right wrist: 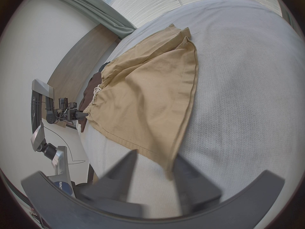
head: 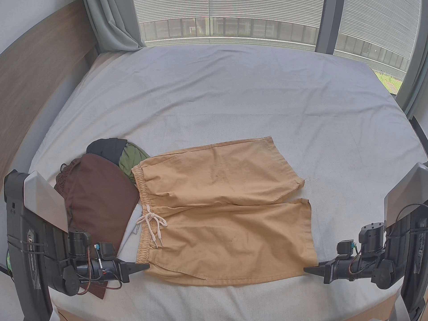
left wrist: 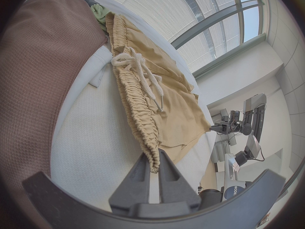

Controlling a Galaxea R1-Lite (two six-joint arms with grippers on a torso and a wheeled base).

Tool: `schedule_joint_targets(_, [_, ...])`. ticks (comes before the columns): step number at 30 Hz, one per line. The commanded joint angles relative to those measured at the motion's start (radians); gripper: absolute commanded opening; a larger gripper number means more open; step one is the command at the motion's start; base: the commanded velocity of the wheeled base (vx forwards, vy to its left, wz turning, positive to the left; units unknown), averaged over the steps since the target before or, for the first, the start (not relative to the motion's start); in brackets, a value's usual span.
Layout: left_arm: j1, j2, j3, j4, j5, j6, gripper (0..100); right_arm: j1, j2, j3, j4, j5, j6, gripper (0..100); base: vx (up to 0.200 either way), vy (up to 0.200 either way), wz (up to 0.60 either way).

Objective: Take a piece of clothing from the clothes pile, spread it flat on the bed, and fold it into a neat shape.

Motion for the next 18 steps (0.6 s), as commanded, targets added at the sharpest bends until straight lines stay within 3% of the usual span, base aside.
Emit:
schedule_joint_targets(1, [0.000, 0.002, -0.002, -0.001, -0.001, -0.001, 0, 0.000, 0.009, 0.016, 0.000, -0.001, 0.000, 0, 0.000, 0.000, 0.00])
schedule_joint_targets(8, [0.006, -0.006, 0.009, -0.001, -0.003, -0.005, 0, -0.009, 0.035, 0.016, 0.000, -0.004, -0.008, 0, 0.000, 0.000, 0.00])
schedule_joint_targets(13, [0.034, -0.012, 0.043, -0.001, -0.052, -0.005, 0, -0.017, 0.029, 0.018, 0.009, -0.010, -0.037, 0, 0.000, 0.000, 0.00])
schedule_joint_targets(18, [0.040, -0.018, 0.066, 0.001, -0.078, -0.005, 0, -0.043, 0.036, 0.018, 0.014, -0.010, -0.120, 0, 0.000, 0.000, 0.00])
